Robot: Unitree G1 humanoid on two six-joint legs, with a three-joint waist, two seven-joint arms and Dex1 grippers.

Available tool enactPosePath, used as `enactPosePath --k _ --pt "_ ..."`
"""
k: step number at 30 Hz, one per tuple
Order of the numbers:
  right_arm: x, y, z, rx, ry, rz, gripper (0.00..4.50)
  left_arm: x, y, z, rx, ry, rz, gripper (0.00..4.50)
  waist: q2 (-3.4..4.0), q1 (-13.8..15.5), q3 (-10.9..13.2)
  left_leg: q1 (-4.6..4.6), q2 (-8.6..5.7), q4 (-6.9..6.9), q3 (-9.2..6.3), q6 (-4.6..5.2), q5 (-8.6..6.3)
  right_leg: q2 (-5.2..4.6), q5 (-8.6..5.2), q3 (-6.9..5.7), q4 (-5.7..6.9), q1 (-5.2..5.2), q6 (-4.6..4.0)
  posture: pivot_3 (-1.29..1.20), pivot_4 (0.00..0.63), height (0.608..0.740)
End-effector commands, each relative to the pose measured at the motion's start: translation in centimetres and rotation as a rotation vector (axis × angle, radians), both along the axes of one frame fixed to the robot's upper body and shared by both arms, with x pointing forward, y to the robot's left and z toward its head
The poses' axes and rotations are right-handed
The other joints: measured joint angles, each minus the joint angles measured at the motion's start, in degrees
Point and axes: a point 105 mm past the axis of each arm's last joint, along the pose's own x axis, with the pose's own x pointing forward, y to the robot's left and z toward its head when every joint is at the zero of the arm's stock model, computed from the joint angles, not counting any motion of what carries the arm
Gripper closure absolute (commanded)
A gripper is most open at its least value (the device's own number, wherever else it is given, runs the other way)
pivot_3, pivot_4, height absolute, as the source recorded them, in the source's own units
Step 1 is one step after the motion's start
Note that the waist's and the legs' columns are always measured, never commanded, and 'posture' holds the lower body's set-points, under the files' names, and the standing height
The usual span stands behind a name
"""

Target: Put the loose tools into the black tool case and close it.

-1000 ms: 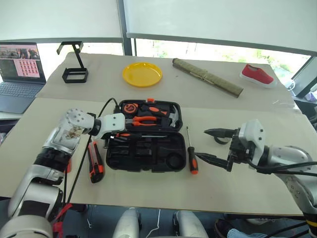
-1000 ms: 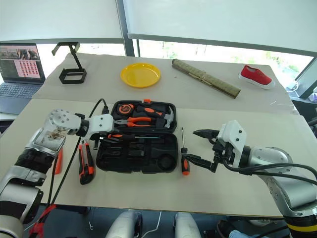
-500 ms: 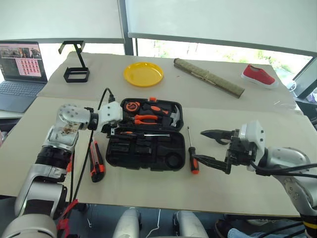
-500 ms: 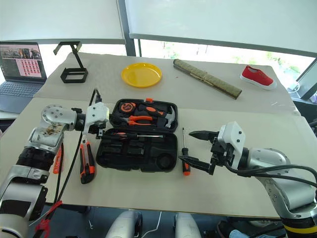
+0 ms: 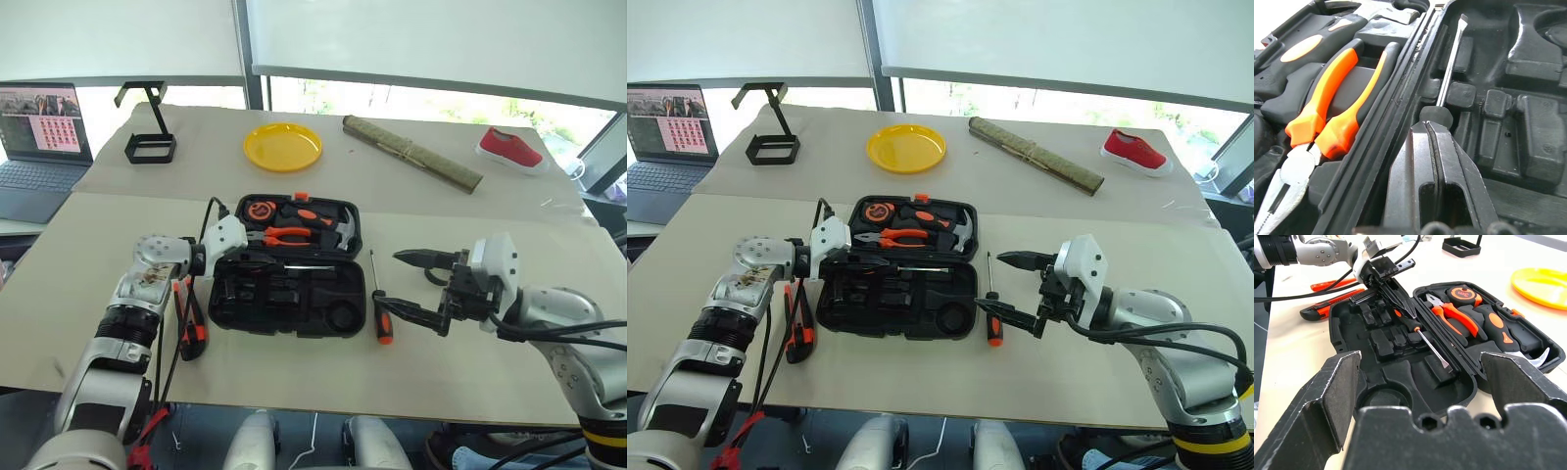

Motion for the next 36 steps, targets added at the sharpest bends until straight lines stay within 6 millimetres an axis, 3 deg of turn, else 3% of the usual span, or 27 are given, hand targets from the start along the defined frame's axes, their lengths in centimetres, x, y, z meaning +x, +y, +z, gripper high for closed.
enactPosePath --k 1,8,14,16,19,20,22,26,29,32,33,36 --pt "-0.1 0.0 0.7 0.012 -0.048 -0.004 0.00 -0.9 0.1 -2.8 0.066 0.071 -0.012 4.45 0.02 0.0 0.0 0.03 0.00 0.00 0.00 0.00 0.00 0.00 0.00 0.00 0.00 0.04 0.00 0.00 0.150 0.740" --pt "0.5 -0.7 -0.5 0.007 -0.024 -0.099 0.00 -1.1 -0.3 -4.5 0.073 0.108 0.003 4.45 0.24 0.3 -0.2 0.24 -0.05 0.00 0.01 0.00 0.00 -0.04 -0.01 0.00 -0.04 0.27 0.02 0.00 0.150 0.740" --pt "0.0 -1.7 -1.0 0.004 -0.005 -0.171 0.00 -1.1 1.4 -4.3 0.098 0.099 0.022 4.45 0.51 0.4 -0.4 0.27 -0.05 0.00 0.02 0.00 0.00 -0.03 -0.01 0.02 -0.04 0.29 0.04 0.00 0.150 0.740" --pt "-0.2 -2.2 -1.1 0.009 -0.004 -0.207 0.00 -1.0 1.5 -3.3 0.045 0.064 0.008 4.45 0.58 0.2 -0.4 0.29 -0.03 -0.01 0.03 0.00 0.00 -0.01 -0.01 0.02 -0.04 0.29 0.04 0.00 0.150 0.740" --pt "-0.8 -3.0 -0.7 0.058 0.006 -0.269 0.00 -1.0 1.7 -0.3 -0.129 0.004 -0.007 4.45 0.62 -0.5 -0.4 0.30 0.01 -0.04 0.04 0.01 -0.01 0.03 -0.01 0.06 -0.01 0.26 0.03 0.00 0.150 0.740" --pt "-1.6 -3.7 -0.9 0.076 0.044 -0.298 0.00 -1.2 2.8 1.5 -0.208 -0.003 -0.002 4.45 0.62 -0.7 -0.4 0.28 0.05 -0.04 0.04 0.01 -0.01 0.06 -0.01 0.06 -0.01 0.24 0.03 0.00 0.150 0.740" --pt "-4.2 -4.7 -2.2 0.066 0.156 -0.340 0.00 -3.1 5.7 4.1 -0.232 -0.010 -0.038 3.65 0.57 -0.7 -0.4 0.10 0.07 -0.05 -0.01 0.01 -0.01 0.10 -0.01 0.04 -0.01 0.11 0.02 0.00 0.150 0.740" --pt "-6.4 -5.8 -3.9 0.056 0.228 -0.452 0.00 -6.0 8.4 5.4 -0.235 0.003 -0.068 2.23 0.58 -0.7 -0.4 -0.09 0.19 -0.15 -0.16 0.01 -0.01 0.22 0.00 0.05 -0.04 -0.12 0.00 0.00 0.150 0.740" --pt "-7.3 -6.0 -5.4 0.017 0.276 -0.560 0.00 -8.4 9.8 4.8 -0.204 0.033 -0.074 1.16 0.79 -0.6 -0.5 0.24 0.10 -0.16 -0.18 0.01 -0.02 -0.12 -0.06 0.14 -0.11 0.23 0.11 0.00 0.150 0.740" --pt "-6.8 -5.2 -6.2 -0.001 0.318 -0.616 0.00 -10.1 10.3 3.3 -0.178 0.088 -0.069 0.20 0.67 -0.6 -0.4 0.40 0.15 -0.22 -0.09 0.00 -0.03 -0.10 -0.09 0.30 -0.12 0.26 0.11 0.00 0.150 0.740" --pt "-6.5 -4.7 -6.2 0.011 0.320 -0.615 0.00 -10.6 10.5 3.0 -0.175 0.099 -0.066 0.02 0.56 -0.6 -0.4 0.37 0.16 -0.22 -0.07 0.00 -0.03 -0.08 -0.08 0.29 -0.12 0.23 0.10 0.00 0.150 0.740" --pt "-5.3 -3.9 -6.1 0.002 0.303 -0.626 0.00 -11.0 10.5 2.6 -0.182 0.098 -0.064 0.02 0.54 -0.5 -0.4 0.35 0.17 -0.22 -0.04 0.00 -0.02 -0.05 -0.08 0.31 -0.12 0.17 0.07 0.00 0.150 0.740"
